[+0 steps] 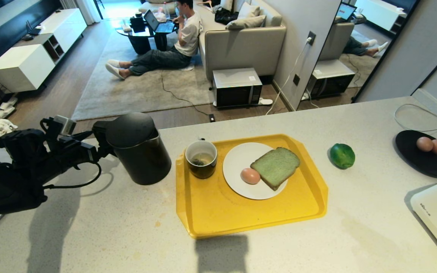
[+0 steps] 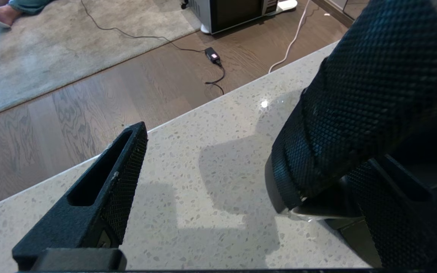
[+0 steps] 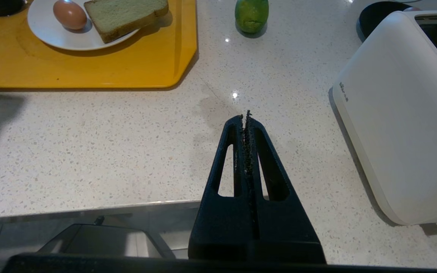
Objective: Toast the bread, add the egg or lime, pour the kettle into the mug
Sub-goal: Pick up the kettle
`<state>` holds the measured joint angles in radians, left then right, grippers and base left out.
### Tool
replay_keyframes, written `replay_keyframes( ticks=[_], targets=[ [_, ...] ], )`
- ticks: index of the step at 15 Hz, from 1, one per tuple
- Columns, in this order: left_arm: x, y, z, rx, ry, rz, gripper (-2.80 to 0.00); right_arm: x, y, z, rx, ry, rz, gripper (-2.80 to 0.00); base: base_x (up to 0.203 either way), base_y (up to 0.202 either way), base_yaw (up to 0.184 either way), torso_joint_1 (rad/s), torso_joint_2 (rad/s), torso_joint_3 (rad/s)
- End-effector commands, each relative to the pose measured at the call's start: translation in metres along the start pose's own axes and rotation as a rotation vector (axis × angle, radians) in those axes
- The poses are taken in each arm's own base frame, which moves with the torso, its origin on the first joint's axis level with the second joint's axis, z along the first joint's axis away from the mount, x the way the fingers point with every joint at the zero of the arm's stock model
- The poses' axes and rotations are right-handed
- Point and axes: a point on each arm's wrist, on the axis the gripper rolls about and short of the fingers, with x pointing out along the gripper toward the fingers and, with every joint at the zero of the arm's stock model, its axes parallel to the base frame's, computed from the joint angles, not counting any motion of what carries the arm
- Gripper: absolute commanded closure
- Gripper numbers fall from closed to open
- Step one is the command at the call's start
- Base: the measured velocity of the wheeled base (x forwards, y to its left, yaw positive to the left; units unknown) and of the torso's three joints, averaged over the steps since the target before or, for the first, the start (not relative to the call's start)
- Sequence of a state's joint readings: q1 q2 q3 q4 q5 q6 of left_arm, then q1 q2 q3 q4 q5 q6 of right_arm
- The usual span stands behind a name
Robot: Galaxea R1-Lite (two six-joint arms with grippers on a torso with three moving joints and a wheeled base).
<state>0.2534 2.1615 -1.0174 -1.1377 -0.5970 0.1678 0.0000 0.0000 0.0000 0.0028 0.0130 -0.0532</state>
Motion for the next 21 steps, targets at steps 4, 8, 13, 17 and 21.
replay_keyframes(
  ticks=[4, 8, 13, 17, 21],
  targets=[
    [0.005, -0.002, 0.004, 0.010, -0.015, -0.011, 0.00, 0.000, 0.000, 0.000, 0.000, 0.003, 0.001, 0.00, 0.000, 0.000, 0.000, 0.000, 0.00, 0.000],
    [0.007, -0.003, 0.005, 0.013, -0.021, -0.016, 0.00, 0.000, 0.000, 0.000, 0.000, 0.003, 0.001, 0.00, 0.000, 0.000, 0.000, 0.000, 0.00, 0.000],
    [0.002, -0.005, 0.016, 0.021, -0.037, 0.000, 0.00, 0.000, 0.000, 0.000, 0.000, 0.003, 0.001, 0.00, 0.000, 0.000, 0.000, 0.000, 0.00, 0.000],
    [-0.008, -0.009, 0.044, -0.005, -0.093, 0.016, 0.00, 0.000, 0.000, 0.000, 0.000, 0.003, 0.001, 0.00, 0.000, 0.000, 0.000, 0.000, 0.00, 0.000],
    [-0.023, -0.014, 0.081, -0.020, -0.169, 0.022, 0.00, 0.000, 0.000, 0.000, 0.000, 0.003, 0.001, 0.00, 0.000, 0.000, 0.000, 0.000, 0.00, 0.000]
  ],
)
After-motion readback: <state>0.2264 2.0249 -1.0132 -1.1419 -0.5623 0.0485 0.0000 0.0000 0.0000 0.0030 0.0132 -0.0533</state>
